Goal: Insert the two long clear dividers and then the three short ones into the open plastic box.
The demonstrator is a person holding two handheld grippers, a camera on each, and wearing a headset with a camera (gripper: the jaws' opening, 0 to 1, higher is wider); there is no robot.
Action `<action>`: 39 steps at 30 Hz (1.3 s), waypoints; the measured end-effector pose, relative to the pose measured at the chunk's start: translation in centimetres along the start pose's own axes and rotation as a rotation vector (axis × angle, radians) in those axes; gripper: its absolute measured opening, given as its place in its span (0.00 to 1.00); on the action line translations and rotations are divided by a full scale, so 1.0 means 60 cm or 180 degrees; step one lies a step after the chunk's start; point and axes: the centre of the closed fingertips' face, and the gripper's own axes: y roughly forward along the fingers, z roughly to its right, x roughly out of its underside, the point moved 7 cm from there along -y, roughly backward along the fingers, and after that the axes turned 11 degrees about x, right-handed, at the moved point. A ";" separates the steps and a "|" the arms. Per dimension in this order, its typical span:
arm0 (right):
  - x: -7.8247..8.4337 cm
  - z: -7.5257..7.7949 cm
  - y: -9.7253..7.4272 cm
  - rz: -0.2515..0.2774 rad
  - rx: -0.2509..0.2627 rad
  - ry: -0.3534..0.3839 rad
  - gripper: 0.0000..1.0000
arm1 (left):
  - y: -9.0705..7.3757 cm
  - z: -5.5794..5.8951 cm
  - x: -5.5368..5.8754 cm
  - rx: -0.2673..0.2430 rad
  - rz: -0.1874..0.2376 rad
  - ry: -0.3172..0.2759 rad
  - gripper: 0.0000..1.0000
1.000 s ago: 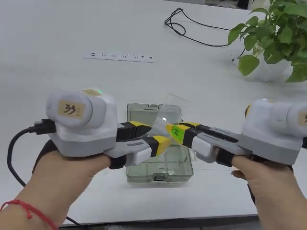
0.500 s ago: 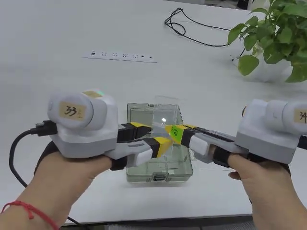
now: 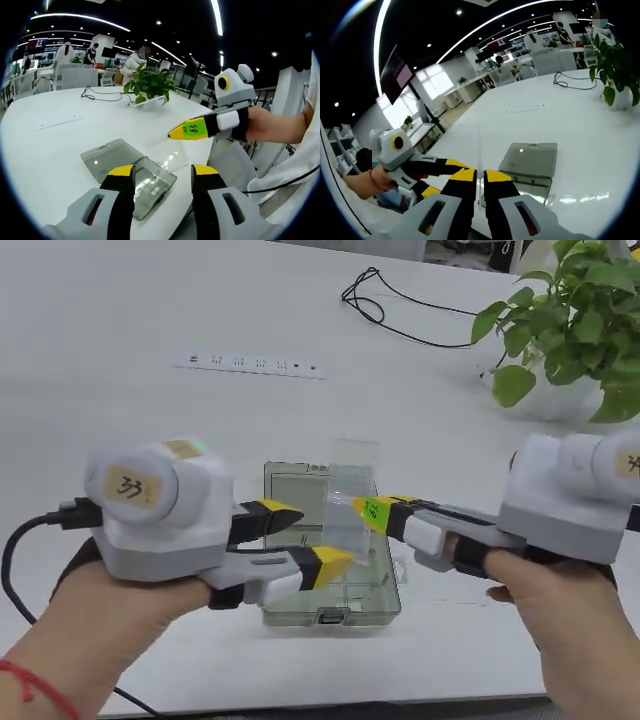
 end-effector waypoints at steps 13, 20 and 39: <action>-0.015 0.030 0.013 -0.0352 0.0224 -0.0004 0.07 | -0.028 -0.020 0.024 0.0035 -0.0195 0.0311 0.60; -0.015 0.041 0.026 -0.0672 0.0411 -0.0072 0.07 | -0.039 -0.025 0.038 0.0060 -0.0291 0.0402 0.70; 0.025 0.103 0.073 -0.1521 0.0896 0.0395 0.07 | -0.038 -0.040 0.066 0.0192 -0.0459 0.0636 0.99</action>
